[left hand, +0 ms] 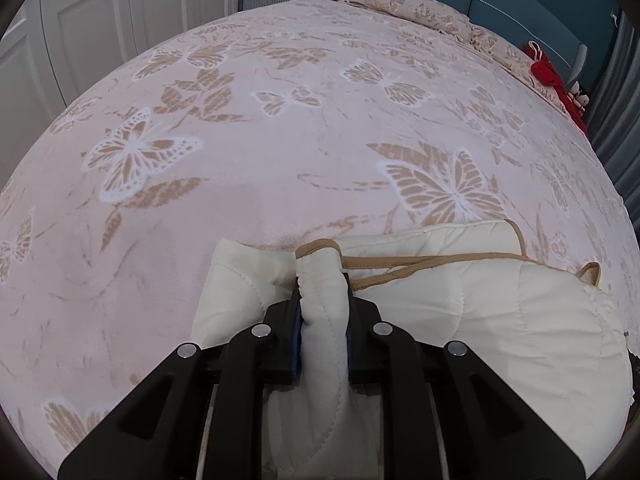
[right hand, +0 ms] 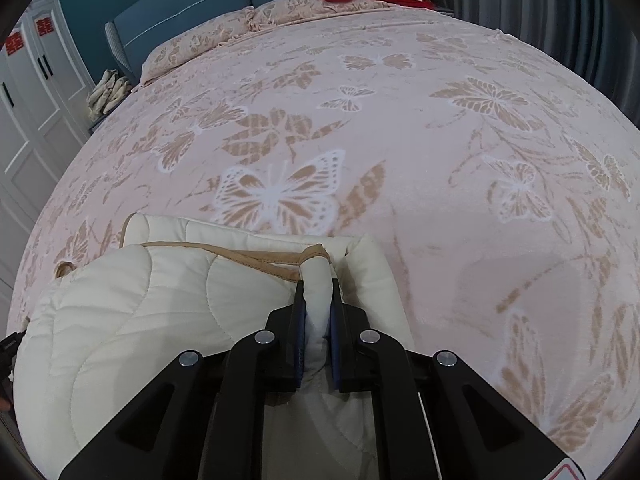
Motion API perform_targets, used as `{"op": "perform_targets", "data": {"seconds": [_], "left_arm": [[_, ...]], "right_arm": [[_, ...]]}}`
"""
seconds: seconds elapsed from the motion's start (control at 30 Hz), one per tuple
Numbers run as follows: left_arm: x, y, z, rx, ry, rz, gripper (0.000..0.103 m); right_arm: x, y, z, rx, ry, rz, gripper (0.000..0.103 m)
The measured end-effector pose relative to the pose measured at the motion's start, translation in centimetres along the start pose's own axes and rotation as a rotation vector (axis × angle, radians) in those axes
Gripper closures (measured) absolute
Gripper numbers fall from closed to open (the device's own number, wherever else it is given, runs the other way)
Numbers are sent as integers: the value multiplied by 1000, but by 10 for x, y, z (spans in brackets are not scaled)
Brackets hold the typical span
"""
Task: Fold large clothes
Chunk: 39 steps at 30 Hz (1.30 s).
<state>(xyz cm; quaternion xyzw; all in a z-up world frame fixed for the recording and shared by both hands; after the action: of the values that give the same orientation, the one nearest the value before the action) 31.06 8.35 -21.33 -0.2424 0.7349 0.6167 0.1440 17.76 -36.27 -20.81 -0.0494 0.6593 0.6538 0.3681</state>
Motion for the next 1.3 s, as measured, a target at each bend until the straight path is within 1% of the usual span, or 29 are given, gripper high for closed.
{"op": "perform_targets", "data": {"seconds": [0.07,0.1,0.13,0.17,0.2,0.23,0.27,0.3,0.33,0.37,0.4,0.43,0.47,0.5,0.53,0.57,0.6,0.63,0.73,0.83,0.9,0.97,1.07,1.3], "left_arm": [[-3,6,2,9,7,5,86],[-7,15,4,7,10,7,82],[-10,24,5,-3,9,-5,76],[-16,45,9,-19,2,-50,63],[-22,66,12,-38,-13,-96,55],[-27,83,12,-51,-31,-124,55],[-31,95,10,-62,-42,-136,55],[-38,110,4,-60,-51,-156,56],[-42,119,-3,-38,-53,-166,56],[-47,129,-20,9,-64,-170,56],[-48,134,-38,40,-85,-165,56],[-47,134,-60,77,-114,-148,56],[-43,129,-80,112,-137,-120,56],[-38,123,-94,131,-156,-92,56],[-29,107,-115,145,-195,-41,55],[-22,95,-126,138,-216,-18,57],[-14,79,-136,124,-234,11,59],[-6,64,-142,116,-242,45,63],[12,30,-148,84,-251,95,65],[24,10,-146,58,-255,106,65],[26,5,-145,58,-250,107,65],[29,0,-143,57,-247,102,65],[32,-6,-145,45,-258,83,65],[39,-11,-150,8,-297,25,65]], "right_arm": [[-3,4,-1,-11,-2,9,96],[-7,12,-4,-1,-7,18,91],[-10,23,-8,23,-22,14,80],[-15,37,-13,39,-40,-6,77],[-21,60,-16,56,-54,-50,75],[-25,74,-16,78,-49,-75,75],[-30,89,-10,88,-36,-99,75],[-33,98,-1,66,-25,-111,75],[-38,106,17,15,-5,-121,75],[-39,110,31,-18,18,-122,75],[-41,112,63,-64,70,-120,75],[-41,112,85,-104,104,-116,75],[-39,108,111,-161,139,-96,78],[-36,103,128,-196,159,-76,82],[-32,95,147,-228,184,-48,85],[-26,84,168,-243,221,-20,89],[-23,76,178,-245,246,-2,95],[-18,65,188,-252,266,28,97],[-6,32,195,-247,268,102,97],[3,9,195,-229,276,144,99],[8,-3,196,-226,276,159,99],[12,-13,197,-222,267,170,102],[15,-21,194,-223,260,176,103],[20,-34,199,-207,283,154,103]]}}
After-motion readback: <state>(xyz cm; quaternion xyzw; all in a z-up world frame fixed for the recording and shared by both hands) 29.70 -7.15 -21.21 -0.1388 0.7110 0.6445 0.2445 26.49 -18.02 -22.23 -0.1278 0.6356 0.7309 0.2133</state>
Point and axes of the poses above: each gripper's, at about its wrist camera, not at the fingertips, and y roughly against the way its jaws point, z to its left, x to its underside, the point moved 5 cm from there along -y, roughly the way its jaws point, and after that the axes turned 5 degrees about y, right-handed, at the moved point
